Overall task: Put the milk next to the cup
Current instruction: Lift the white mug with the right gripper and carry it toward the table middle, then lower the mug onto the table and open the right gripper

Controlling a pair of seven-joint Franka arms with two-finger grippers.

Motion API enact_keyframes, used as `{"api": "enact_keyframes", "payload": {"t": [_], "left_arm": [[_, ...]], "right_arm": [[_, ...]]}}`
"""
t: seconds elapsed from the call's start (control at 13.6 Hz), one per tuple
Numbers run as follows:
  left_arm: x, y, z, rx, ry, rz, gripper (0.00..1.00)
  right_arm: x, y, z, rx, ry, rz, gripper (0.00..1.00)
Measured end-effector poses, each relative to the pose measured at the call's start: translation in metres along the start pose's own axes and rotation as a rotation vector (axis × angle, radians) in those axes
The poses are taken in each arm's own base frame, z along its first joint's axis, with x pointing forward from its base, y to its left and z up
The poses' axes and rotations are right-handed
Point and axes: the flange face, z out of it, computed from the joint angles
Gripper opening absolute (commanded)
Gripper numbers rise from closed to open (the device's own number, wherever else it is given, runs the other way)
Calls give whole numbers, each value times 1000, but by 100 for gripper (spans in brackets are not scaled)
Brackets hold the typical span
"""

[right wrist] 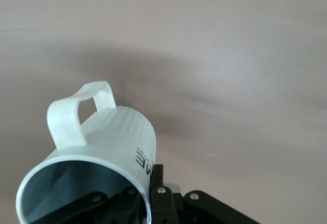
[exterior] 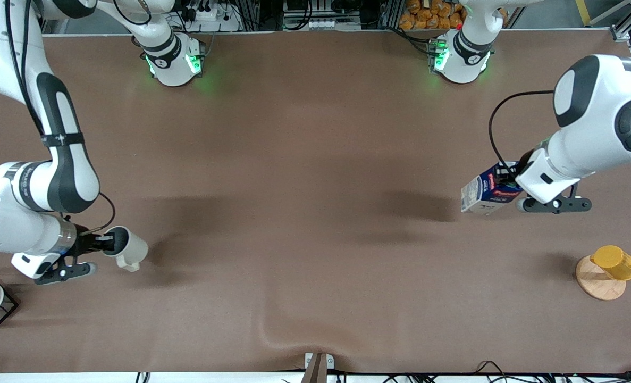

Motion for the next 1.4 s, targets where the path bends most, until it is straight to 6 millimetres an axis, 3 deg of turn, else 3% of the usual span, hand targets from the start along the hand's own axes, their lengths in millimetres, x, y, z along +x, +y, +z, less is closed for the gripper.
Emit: {"api": "enact_keyframes", "payload": {"t": [0.15, 0.44, 0.66, 0.95, 1.1, 1.18, 1.4], "left_arm": [[-3, 1, -4, 2, -1, 0, 27], [-6, 7, -8, 2, 5, 11, 27], [-7, 5, -13, 2, 14, 8, 27], [-13, 4, -22, 5, 14, 6, 27], [-17, 3, -27, 8, 8, 4, 27], [-18, 2, -29, 8, 9, 3, 27], [-18, 2, -30, 9, 4, 3, 27]], "right_arm": [[14, -53, -7, 12, -1, -29, 0], [29, -212, 1, 2, -13, -158, 0], [29, -301, 22, 1, -4, -276, 0], [16, -438, 56, 19, 100, -364, 0], [10, -478, 79, 31, 128, -392, 0], [11, -485, 91, 33, 126, -399, 0], [17, -478, 105, 25, 103, -388, 0]]}}
